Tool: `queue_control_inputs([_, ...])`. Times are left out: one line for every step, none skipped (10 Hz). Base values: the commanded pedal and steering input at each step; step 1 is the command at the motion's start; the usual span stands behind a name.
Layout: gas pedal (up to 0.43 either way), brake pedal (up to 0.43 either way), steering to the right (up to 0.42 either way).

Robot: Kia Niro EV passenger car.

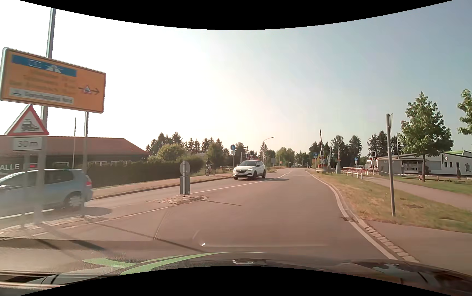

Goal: Follow the waypoints while adhering to traffic rules and regulations

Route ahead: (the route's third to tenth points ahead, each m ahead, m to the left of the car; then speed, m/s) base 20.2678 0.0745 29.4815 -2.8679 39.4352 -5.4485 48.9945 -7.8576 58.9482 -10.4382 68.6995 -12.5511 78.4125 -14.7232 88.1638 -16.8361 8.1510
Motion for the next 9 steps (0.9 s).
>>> queue_control_inputs([0.15,0.0,0.105])
queue_control_inputs([0.169,0.0,0.105])
queue_control_inputs([0.169,0.0,0.104])
queue_control_inputs([0.169,0.0,0.104])
queue_control_inputs([0.189,0.0,0.105])
queue_control_inputs([0.189,0.0,0.104])
queue_control_inputs([0.189,0.0,0.1])
queue_control_inputs([0.189,0.0,0.095])
queue_control_inputs([0.197,0.0,0.087])
